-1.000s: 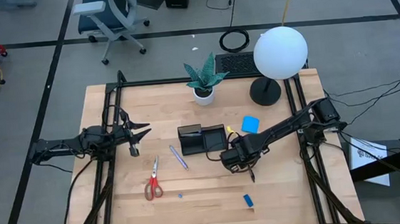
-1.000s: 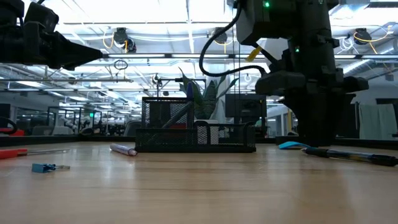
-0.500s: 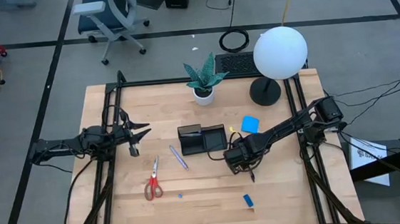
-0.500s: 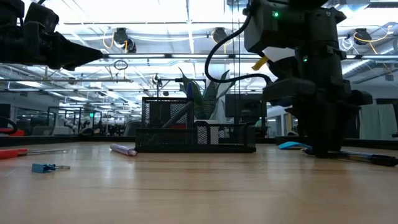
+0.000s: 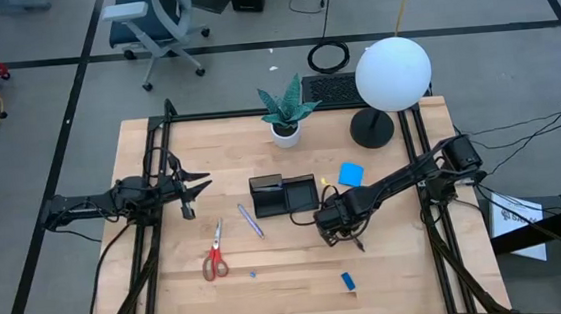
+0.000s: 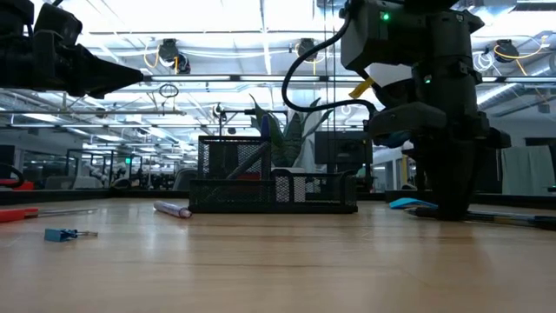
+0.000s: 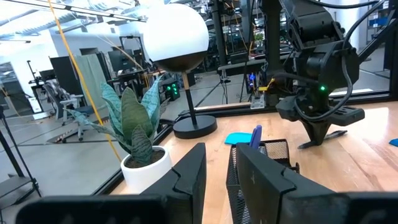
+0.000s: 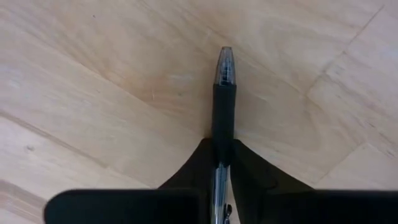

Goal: Pick and place office supplies into organizer
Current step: Put the black pen into the top left section of the desk organizer

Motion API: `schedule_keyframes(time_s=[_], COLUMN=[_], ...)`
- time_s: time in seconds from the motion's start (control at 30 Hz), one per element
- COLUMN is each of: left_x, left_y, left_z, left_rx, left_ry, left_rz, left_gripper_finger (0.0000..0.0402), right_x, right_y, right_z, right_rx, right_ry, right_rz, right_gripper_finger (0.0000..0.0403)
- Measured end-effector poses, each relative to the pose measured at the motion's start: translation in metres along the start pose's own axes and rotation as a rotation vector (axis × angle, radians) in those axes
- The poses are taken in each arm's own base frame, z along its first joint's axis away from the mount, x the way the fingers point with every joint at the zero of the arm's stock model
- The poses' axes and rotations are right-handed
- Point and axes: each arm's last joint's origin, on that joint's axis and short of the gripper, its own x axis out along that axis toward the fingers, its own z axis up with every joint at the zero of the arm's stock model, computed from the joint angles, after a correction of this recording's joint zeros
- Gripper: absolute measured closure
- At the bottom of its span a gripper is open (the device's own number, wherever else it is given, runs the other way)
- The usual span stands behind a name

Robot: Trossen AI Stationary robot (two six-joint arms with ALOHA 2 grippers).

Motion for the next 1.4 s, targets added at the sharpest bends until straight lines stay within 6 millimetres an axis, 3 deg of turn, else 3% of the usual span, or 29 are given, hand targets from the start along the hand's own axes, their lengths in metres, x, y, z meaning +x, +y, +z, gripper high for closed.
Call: schedule_keyframes(time_s=[0.17, 0.47, 0.73, 1.0, 1.4], left_x=[0.0, 0.0, 0.0, 0.0, 0.0], left_y=[0.0, 0.0, 0.0, 0.0, 0.0], left_z=[0.0, 0.0, 0.0, 0.0, 0.0], left_rx=[0.0, 0.0, 0.0, 0.0, 0.0], left_ry=[0.0, 0.0, 0.0, 0.0, 0.0], left_rz=[0.0, 0.0, 0.0, 0.0, 0.0], left_gripper_finger=[0.0304, 0.0304, 0.0304, 0.0304, 0.0304], right_x=[-0.016, -0.063, -0.103, -0.124, -0.152], right_y=[-0.001, -0.004, -0.005, 0.002, 0.013], right_z=[-0.001, -0.003, 0.003, 0.026, 0.053], right_rx=[-0.022, -0.135, -0.376, -0.651, -0.803], right_ry=[-0.034, -0.184, -0.554, -0.861, -1.246], right_rz=[0.064, 0.247, 0.333, 0.325, 0.374], right_gripper_finger=[0.0382, 0.0382, 0.0382, 0.0382, 0.0382])
